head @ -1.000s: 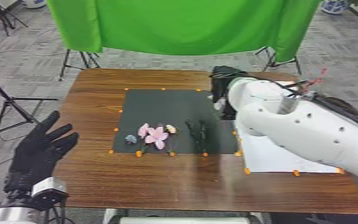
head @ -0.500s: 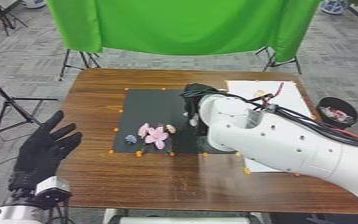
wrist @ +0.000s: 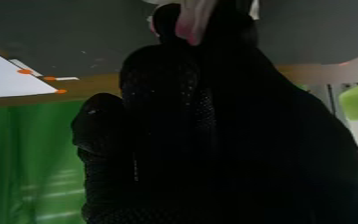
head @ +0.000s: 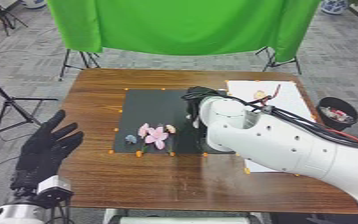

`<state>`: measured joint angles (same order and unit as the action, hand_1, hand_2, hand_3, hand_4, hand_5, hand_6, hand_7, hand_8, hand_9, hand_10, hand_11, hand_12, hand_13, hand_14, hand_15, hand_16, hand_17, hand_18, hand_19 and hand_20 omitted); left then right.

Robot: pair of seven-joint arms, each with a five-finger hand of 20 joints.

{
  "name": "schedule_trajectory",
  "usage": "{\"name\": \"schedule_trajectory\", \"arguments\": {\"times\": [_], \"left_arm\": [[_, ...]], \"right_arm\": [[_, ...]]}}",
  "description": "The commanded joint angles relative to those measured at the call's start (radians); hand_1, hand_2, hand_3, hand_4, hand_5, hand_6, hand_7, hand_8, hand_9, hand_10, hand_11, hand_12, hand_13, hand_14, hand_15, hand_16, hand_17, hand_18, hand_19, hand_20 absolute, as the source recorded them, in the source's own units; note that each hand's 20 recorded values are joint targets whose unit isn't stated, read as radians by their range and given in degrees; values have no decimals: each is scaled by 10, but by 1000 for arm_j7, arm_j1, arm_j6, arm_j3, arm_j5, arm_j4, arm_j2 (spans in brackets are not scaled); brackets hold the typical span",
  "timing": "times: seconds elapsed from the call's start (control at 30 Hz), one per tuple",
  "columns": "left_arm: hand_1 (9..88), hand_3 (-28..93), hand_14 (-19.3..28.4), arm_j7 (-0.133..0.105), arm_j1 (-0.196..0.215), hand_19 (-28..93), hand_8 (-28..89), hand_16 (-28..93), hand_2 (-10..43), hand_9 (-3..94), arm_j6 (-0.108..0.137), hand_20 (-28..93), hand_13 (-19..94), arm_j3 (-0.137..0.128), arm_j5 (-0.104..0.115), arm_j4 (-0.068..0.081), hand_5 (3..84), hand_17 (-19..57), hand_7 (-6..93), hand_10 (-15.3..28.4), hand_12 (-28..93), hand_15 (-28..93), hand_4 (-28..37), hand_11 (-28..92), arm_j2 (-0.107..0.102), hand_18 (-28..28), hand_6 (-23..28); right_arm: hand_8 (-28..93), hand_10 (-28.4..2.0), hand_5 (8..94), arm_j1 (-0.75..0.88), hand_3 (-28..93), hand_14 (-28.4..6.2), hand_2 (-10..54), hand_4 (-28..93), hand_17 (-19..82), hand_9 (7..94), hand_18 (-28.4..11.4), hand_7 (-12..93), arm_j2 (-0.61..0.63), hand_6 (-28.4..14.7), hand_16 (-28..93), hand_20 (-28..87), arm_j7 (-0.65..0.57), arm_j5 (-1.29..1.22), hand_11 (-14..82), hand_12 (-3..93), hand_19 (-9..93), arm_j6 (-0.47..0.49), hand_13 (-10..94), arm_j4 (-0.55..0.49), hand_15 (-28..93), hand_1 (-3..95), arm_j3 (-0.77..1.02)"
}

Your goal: Arrange flowers

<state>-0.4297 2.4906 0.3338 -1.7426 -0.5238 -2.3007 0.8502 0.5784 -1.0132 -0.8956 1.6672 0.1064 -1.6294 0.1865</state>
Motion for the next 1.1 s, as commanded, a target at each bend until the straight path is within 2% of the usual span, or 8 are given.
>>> {"name": "schedule_trajectory", "arguments": {"times": [0.03, 0.07, 0.1, 0.17, 0.57, 0.6, 0.83, 1.1], "left_arm": [[294, 621, 279, 3, 2, 549, -70, -120, 61, 306, -7, -32, 214, 1, -2, -1, 335, -64, 78, 195, 115, 564, -199, 258, 7, 284, 82], [294, 621, 278, 12, -3, 549, -70, -120, 61, 306, -11, -32, 214, 2, -5, 1, 335, -64, 78, 196, 115, 564, -199, 259, 12, 284, 82], [294, 621, 278, -12, 5, 549, -70, -119, 61, 306, 0, -32, 214, 6, 10, 0, 335, -65, 78, 196, 115, 564, -199, 259, -4, 284, 82], [294, 623, 278, 15, -5, 548, -71, -119, 60, 306, -14, -33, 215, 2, -11, 1, 335, -66, 78, 196, 115, 565, -199, 259, 17, 284, 82], [297, 621, 279, 13, 2, 548, -71, -120, 61, 307, -12, -31, 214, 10, -11, 0, 334, -66, 78, 196, 114, 566, -199, 260, 17, 284, 82], [297, 621, 278, 33, -5, 547, -71, -120, 62, 307, -22, -31, 215, 7, -21, 2, 334, -66, 78, 196, 114, 566, -199, 260, 29, 284, 82], [297, 622, 278, 38, -3, 547, -71, -121, 62, 307, -22, -31, 214, 7, -26, 1, 335, -66, 78, 196, 113, 566, -199, 262, 34, 284, 82], [298, 621, 278, 35, -4, 547, -71, -121, 63, 306, -22, -30, 214, 12, -23, 2, 333, -66, 80, 195, 113, 565, -198, 260, 23, 284, 81]], "right_arm": [[31, -86, 724, 12, 728, -41, -95, -279, 543, 881, -139, 234, -26, -7, 158, 313, -14, 3, 78, 336, 932, 46, 809, 7, 646, 565, 20], [29, -86, 718, 17, 727, -43, -95, -277, 542, 877, -140, 231, -27, -10, 158, 313, -16, -1, 80, 336, 932, 51, 807, 6, 648, 557, 26], [28, -87, 713, 16, 724, -44, -95, -275, 541, 873, -140, 231, -33, -11, 157, 312, -16, -4, 86, 336, 932, 56, 806, 10, 650, 550, 27], [26, -91, 701, 25, 718, -46, -95, -271, 541, 855, -141, 231, -35, -16, 152, 314, -27, -3, 109, 319, 932, 66, 802, 5, 654, 540, 37], [-23, -120, 655, 12, 744, -55, -95, -264, 539, 794, -144, 190, -38, -25, 146, 309, -59, 17, 222, 239, 932, 104, 792, -7, 664, 466, 37], [-40, -121, 653, 15, 746, -55, -95, -262, 539, 790, -144, 189, -37, -25, 145, 308, -66, 16, 228, 232, 932, 109, 793, -7, 664, 462, 45], [-109, -133, 642, 21, 752, -63, -95, -252, 545, 771, -145, 188, -28, -31, 146, 305, -74, 1, 260, 201, 932, 123, 787, -36, 674, 442, 85], [-108, -137, 633, 5, 746, -67, -95, -243, 546, 763, -145, 183, -30, -36, 145, 302, -69, 14, 274, 180, 932, 133, 781, -51, 679, 442, 81]]}}
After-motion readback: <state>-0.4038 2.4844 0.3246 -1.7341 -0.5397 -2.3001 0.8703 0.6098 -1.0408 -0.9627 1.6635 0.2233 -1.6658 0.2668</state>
